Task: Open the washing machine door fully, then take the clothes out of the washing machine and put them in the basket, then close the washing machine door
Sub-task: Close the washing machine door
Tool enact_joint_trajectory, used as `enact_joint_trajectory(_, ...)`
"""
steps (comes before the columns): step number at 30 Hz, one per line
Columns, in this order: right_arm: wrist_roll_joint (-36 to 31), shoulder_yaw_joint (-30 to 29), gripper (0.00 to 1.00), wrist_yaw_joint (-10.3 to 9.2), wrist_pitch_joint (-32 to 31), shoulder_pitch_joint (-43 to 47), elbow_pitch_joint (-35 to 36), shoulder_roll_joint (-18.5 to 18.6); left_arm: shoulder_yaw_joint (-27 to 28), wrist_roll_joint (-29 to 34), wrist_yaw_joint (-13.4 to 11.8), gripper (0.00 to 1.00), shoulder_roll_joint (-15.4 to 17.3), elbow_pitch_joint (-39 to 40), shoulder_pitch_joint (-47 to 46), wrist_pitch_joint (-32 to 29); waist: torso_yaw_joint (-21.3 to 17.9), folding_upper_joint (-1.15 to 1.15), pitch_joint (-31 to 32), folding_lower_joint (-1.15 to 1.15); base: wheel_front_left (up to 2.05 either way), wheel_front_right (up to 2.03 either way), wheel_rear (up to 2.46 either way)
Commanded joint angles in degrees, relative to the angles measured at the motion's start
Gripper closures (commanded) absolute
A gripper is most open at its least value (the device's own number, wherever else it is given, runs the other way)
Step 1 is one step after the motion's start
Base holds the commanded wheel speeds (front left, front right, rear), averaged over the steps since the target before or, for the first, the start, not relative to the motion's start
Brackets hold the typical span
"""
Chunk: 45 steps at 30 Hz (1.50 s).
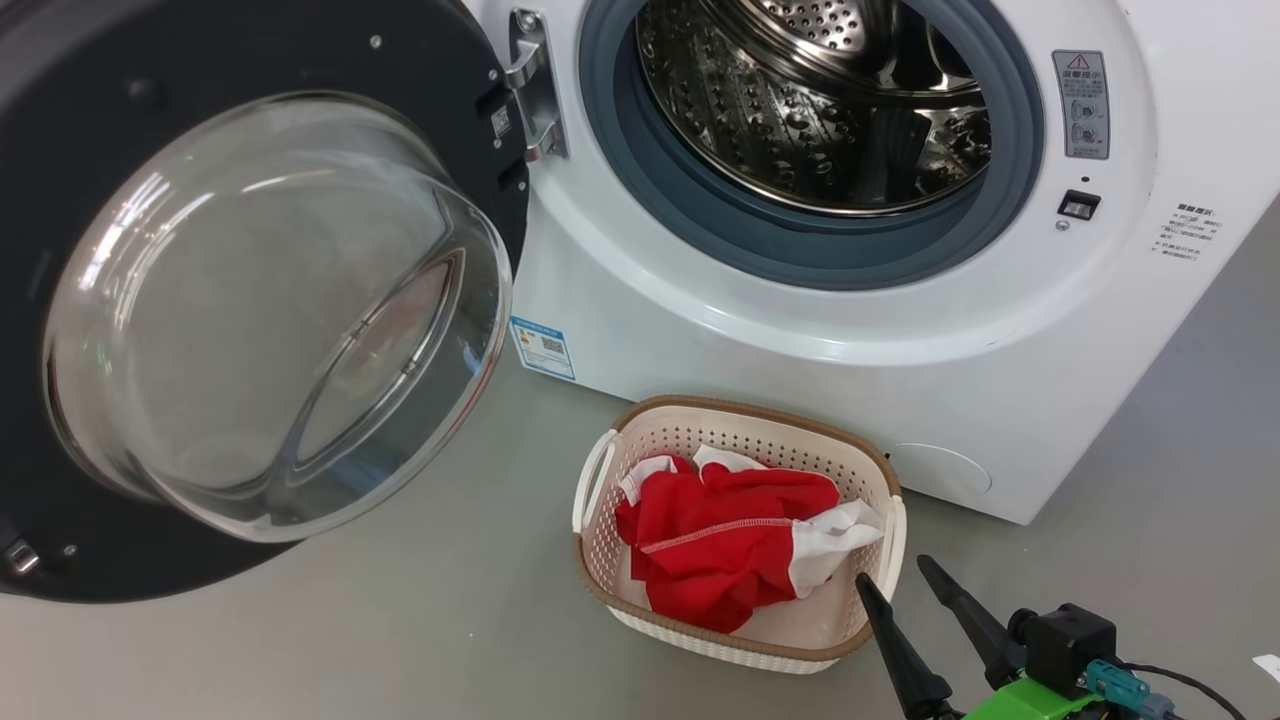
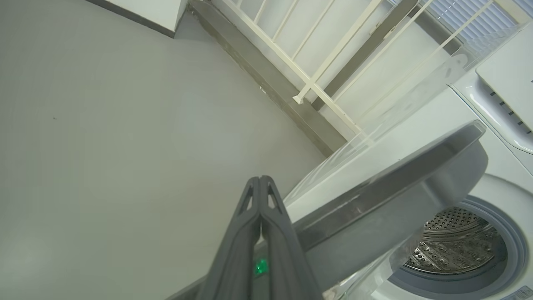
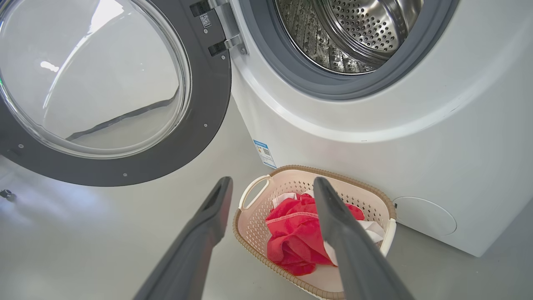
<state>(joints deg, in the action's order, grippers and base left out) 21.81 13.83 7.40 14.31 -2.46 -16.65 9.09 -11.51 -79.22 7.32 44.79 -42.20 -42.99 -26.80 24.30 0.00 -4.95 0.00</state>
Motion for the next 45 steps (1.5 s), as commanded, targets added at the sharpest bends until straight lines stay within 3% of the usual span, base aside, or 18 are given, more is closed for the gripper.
enact_joint_trajectory(1, -0.05, 1.23, 0.00, 0.09, 0.69, -1.36, 1.17, 0.19, 1.79, -1.46, 0.16, 1.00, 4.70, 0.61, -1.84, -1.52, -0.07, 0.00, -0.11, 0.00, 0.00, 0.00, 0.00)
enact_joint_trajectory(16, -0.18, 1.25, 0.00, 0.09, 0.69, -2.02, 1.03, 0.04, 0.71, -9.96, 0.16, 1.00, 5.48, 5.42, 3.00, -11.73, -0.77, 0.00, -0.68, 0.00, 0.00, 0.00, 0.00)
enact_joint_trajectory(32, 0.20, 0.41, 0.00, 0.09, 0.69, -1.04, 1.57, -0.38, 4.86, -16.74, 0.16, 1.00, 5.13, 24.72, 13.66, -22.29, -2.20, 0.00, 1.28, 0.00, 0.00, 0.00, 0.00)
enact_joint_trajectory(39, 0.28, -0.02, 0.00, 0.09, 0.69, -0.50, 1.88, -0.85, 6.32, -17.64, 0.16, 1.00, 2.97, 34.71, 17.60, -26.96, -3.69, 0.00, 2.07, 0.00, 0.00, 0.00, 0.00)
enact_joint_trajectory(45, 0.40, -0.39, 0.00, 0.09, 0.69, -0.07, 2.21, -1.45, 6.36, -16.93, 0.16, 1.00, -1.29, 43.60, 19.20, -30.10, -6.10, 0.00, 2.85, 0.00, 0.00, 0.00, 0.00)
